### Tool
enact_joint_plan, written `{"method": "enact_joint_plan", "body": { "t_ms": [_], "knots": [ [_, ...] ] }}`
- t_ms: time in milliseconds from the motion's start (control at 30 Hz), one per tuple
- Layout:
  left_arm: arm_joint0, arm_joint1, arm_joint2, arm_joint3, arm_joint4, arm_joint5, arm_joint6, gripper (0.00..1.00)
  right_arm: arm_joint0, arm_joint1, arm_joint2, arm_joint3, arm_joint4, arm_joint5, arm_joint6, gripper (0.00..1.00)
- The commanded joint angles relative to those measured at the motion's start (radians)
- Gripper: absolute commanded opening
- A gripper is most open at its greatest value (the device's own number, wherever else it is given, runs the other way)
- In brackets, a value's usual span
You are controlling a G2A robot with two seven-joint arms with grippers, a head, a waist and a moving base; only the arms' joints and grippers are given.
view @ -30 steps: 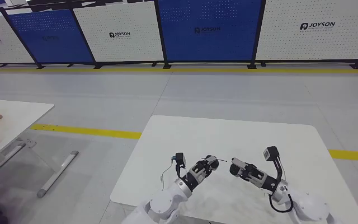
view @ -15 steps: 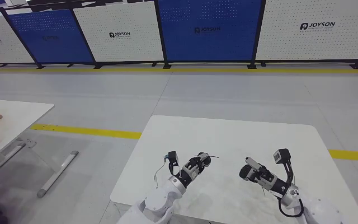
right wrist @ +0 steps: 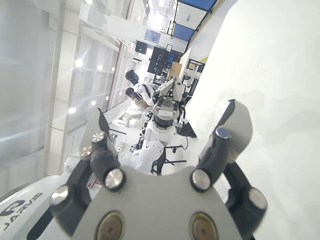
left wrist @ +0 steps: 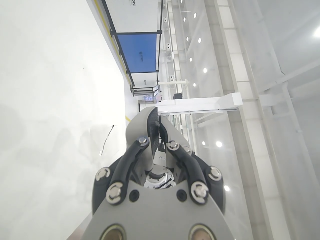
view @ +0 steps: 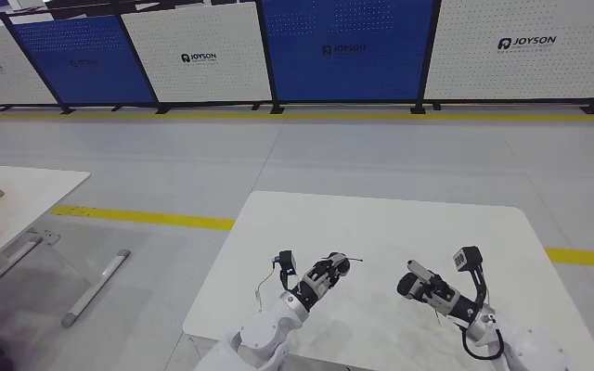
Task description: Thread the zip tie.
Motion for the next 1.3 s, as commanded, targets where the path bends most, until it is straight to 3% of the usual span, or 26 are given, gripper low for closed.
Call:
{"method": "enact_joint_plan", "body": {
  "t_ms": [0, 133, 833, 933, 1067, 1167, 1267],
  "knots": [
    [-0.004, 0.001, -0.001, 0.001, 0.037, 0.002, 0.002, 0.00, 0.000, 0.000, 0.000, 0.000, 0.000, 0.000, 0.000, 1.00],
    [-0.005, 0.006, -0.005, -0.004, 0.066, 0.040, -0.031, 0.00, 0.000, 0.000, 0.000, 0.000, 0.000, 0.000, 0.000, 1.00],
    [-0.005, 0.005, -0.003, -0.004, 0.064, 0.041, -0.030, 0.00, 0.000, 0.000, 0.000, 0.000, 0.000, 0.000, 0.000, 1.00],
    [-0.004, 0.002, 0.001, -0.009, 0.002, 0.043, -0.049, 0.00, 0.000, 0.000, 0.000, 0.000, 0.000, 0.000, 0.000, 1.00],
    [0.003, 0.003, -0.026, -0.056, -0.078, 0.022, -0.083, 0.00, 0.000, 0.000, 0.000, 0.000, 0.000, 0.000, 0.000, 1.00],
    [0.026, 0.008, -0.046, -0.119, -0.065, -0.002, -0.090, 0.00, 0.000, 0.000, 0.000, 0.000, 0.000, 0.000, 0.000, 1.00],
    [0.050, 0.013, -0.062, -0.183, -0.049, 0.002, -0.100, 0.00, 0.000, 0.000, 0.000, 0.000, 0.000, 0.000, 0.000, 1.00]
  ]
}}
